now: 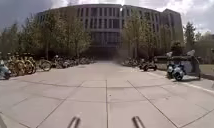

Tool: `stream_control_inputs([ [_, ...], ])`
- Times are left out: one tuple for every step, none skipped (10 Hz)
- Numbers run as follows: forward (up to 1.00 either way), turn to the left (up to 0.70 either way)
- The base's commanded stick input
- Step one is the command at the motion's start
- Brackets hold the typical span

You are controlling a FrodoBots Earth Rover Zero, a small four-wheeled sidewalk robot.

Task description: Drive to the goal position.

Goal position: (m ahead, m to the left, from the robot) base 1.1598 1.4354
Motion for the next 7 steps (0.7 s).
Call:
stream_control_inputs([
  [0.70,0.00],
  [0.70,0.00],
  [0.70,0.00],
  [0.70,0.00],
  [0.70,0.00],
  [0.70,0.00],
  [0.70,0.00],
])
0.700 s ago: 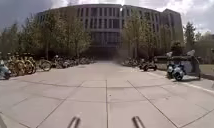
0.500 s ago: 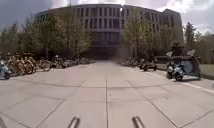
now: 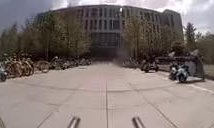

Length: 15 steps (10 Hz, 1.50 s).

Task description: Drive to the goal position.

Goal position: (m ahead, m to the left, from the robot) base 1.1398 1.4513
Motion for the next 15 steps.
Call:
stream_control_inputs([
  [0.70,0.00],
  [0.70,0.00],
  [0.70,0.00],
  [0.70,-0.05],
  [0.70,-0.25],
  [0.70,-0.21],
  [0.70,0.00],
  [0.70,0.00],
  [0.70,0.00],
  [0.70,0.00],
  [0.70,0.00],
  [0.70,0.00],
  [0.70,0.00],
  [0.70,0.00],
  [0.70,0.00],
])
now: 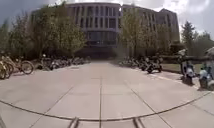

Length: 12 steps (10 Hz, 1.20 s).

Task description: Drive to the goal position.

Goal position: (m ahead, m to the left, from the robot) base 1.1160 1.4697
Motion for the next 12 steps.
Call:
stream_control_inputs([
  [0.70,0.00],
  [0.70,0.00],
  [0.70,0.00],
  [0.70,0.00],
  [0.70,0.00],
  [0.70,0.00],
  [0.70,0.00],
  [0.70,0.00],
  [0.70,0.00],
  [0.70,0.00],
  [0.70,0.00],
  [0.70,0.00],
])
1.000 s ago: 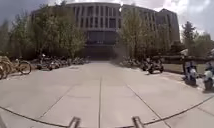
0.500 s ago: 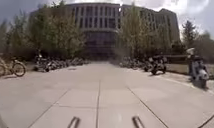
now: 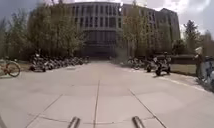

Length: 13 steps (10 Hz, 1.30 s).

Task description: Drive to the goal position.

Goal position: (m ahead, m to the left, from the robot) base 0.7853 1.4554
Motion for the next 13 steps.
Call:
stream_control_inputs([
  [0.70,0.00],
  [0.70,0.00],
  [0.70,0.00],
  [0.70,0.00],
  [0.70,0.00],
  [0.70,0.00],
  [0.70,0.00],
  [0.70,0.00],
  [0.70,0.00],
  [0.70,0.00],
  [0.70,0.00],
  [0.70,0.00],
  [0.70,0.00],
])
